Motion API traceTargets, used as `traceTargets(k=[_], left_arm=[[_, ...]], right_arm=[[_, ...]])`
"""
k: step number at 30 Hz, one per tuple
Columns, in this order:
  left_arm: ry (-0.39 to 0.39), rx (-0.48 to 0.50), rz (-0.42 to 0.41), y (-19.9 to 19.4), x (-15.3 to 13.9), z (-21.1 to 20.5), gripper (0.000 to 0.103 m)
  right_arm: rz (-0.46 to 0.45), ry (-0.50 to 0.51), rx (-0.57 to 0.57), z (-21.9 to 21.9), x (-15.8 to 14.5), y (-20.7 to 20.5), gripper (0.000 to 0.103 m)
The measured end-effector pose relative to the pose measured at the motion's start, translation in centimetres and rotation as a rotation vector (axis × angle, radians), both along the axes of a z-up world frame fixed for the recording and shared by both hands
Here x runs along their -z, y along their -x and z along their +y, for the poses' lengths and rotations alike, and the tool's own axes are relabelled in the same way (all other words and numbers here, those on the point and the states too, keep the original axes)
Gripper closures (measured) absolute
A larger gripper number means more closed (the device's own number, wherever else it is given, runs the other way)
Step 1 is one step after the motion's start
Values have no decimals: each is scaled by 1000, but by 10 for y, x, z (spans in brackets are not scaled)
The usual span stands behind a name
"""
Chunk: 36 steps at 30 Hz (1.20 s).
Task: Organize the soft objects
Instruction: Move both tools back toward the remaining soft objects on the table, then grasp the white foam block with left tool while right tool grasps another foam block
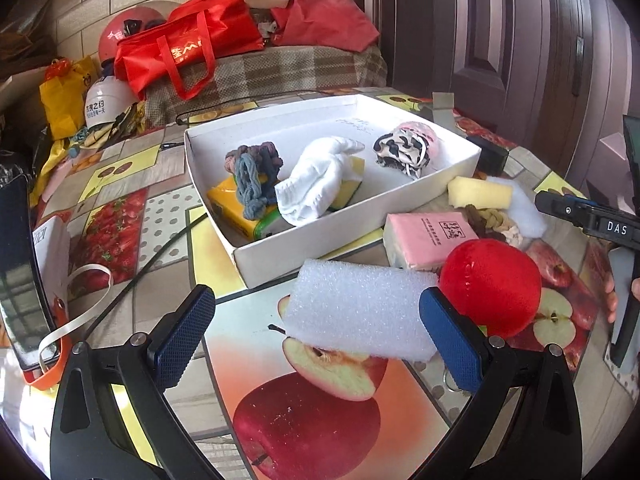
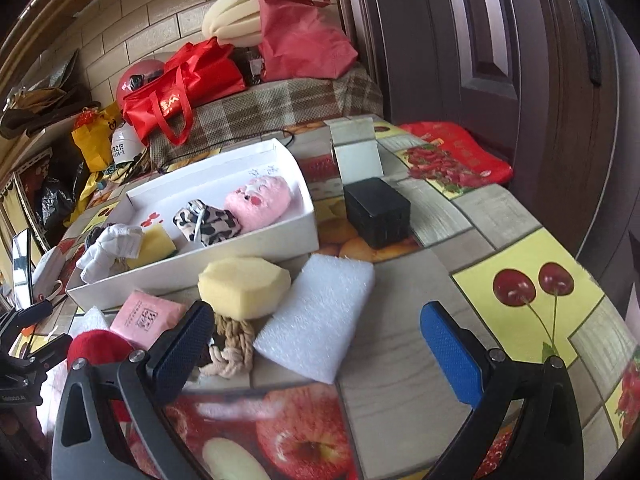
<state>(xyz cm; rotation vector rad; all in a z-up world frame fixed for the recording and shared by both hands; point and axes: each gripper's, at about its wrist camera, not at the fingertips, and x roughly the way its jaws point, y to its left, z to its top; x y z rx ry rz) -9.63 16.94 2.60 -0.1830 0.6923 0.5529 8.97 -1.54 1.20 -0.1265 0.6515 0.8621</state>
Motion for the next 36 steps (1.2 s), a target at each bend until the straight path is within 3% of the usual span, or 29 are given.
traceTargets(k=[3, 6, 11, 19, 24, 30, 33, 34, 36], left_arm=[[26, 20, 33, -3, 5, 1, 0], [33, 34, 52, -6, 8, 0, 0], [45, 44, 61, -7, 10, 1, 0], [85, 79, 49, -8, 10, 3, 0], [32, 130, 43, -10, 5, -12, 0], [44, 119, 167, -27, 22, -9, 0], [33, 114, 176, -27, 24, -10, 2], [35, 111, 172, -26, 24, -9, 10], [50, 89, 157, -22, 23, -5, 13]], right_arm=[[63, 47, 5, 1, 9, -8, 1], [110, 88, -4, 6, 17, -14, 9], [142, 69, -9, 16, 17, -20, 11], [102, 139, -8, 35, 18, -16, 12], [120, 111, 2, 28, 17, -20, 18], [99, 152, -1, 36, 18, -16, 17], [71, 198, -2, 43, 19, -12, 17], [63, 207, -3, 44, 19, -10, 19], [51, 196, -13, 43, 18, -8, 42]])
